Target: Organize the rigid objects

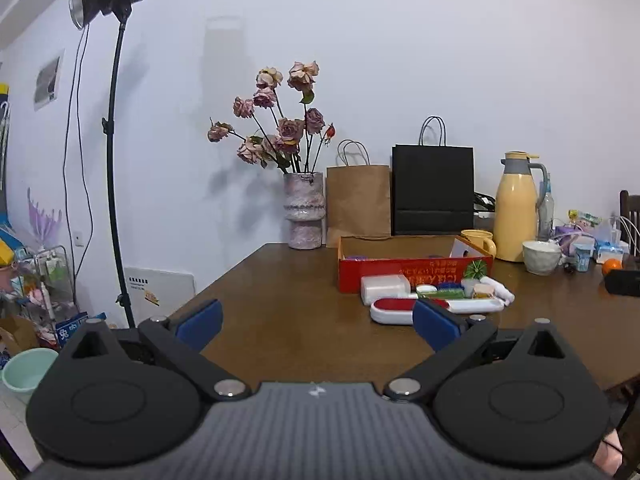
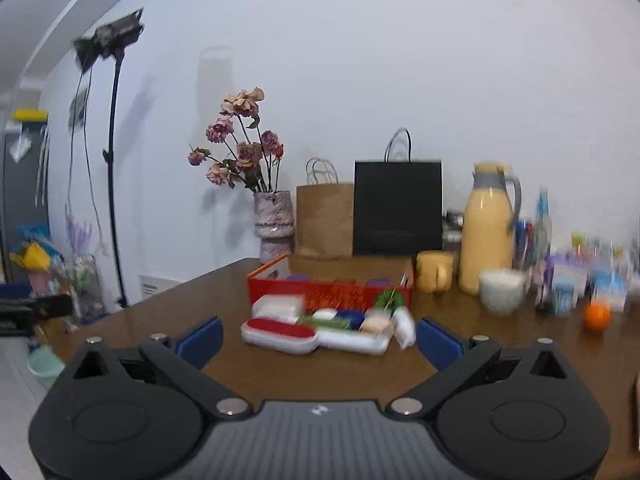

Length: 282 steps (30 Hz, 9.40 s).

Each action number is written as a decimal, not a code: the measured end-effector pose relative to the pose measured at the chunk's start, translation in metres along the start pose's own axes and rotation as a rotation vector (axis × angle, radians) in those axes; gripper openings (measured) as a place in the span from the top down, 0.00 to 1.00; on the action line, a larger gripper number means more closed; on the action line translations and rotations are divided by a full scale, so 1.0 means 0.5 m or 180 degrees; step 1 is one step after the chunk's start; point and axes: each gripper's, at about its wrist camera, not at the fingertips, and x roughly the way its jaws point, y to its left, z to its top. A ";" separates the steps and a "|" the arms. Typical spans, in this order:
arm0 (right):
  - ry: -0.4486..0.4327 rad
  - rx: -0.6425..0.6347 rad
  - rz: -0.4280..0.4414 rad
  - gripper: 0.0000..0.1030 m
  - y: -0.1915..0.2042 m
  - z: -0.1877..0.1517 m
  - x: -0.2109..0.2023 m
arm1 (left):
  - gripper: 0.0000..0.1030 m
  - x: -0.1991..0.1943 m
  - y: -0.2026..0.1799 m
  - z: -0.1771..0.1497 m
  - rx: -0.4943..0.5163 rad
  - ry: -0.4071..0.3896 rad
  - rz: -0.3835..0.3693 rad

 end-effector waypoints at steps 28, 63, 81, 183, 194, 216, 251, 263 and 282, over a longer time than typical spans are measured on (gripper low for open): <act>0.0045 0.0248 0.0166 0.00 0.012 -0.072 0.038 | 0.00 0.039 -0.053 -0.029 0.0047 0.0084 -0.0144; 0.1099 0.0311 0.0024 0.53 -0.222 0.022 0.589 | 0.07 0.648 -0.145 0.012 -0.0090 0.1021 -0.0663; 0.1153 0.0880 -0.0005 0.86 -0.277 -0.021 0.612 | 0.43 0.671 -0.112 -0.013 -0.0409 0.1250 -0.0802; 0.0061 -0.0004 -0.0035 0.00 -0.098 0.204 0.321 | 0.00 0.297 -0.044 0.167 -0.0193 0.0129 -0.0344; 0.0002 -0.0206 0.0026 0.00 -0.013 0.088 0.100 | 0.00 0.071 -0.030 0.066 -0.0244 0.0009 -0.0197; -0.0255 -0.0188 -0.0119 0.00 0.087 -0.042 -0.088 | 0.00 -0.091 -0.051 -0.003 -0.0036 -0.0119 -0.0191; 0.0120 0.0092 -0.0345 0.00 -0.037 -0.012 0.125 | 0.00 0.160 -0.075 -0.003 -0.0183 0.0374 -0.0465; 0.0654 0.0212 -0.0051 0.21 -0.125 0.041 0.407 | 0.02 0.472 -0.143 0.041 0.0107 0.0778 -0.1032; 0.0915 0.0434 -0.0010 0.26 -0.240 0.019 0.608 | 0.48 0.774 -0.343 0.007 0.1355 0.1682 -0.2039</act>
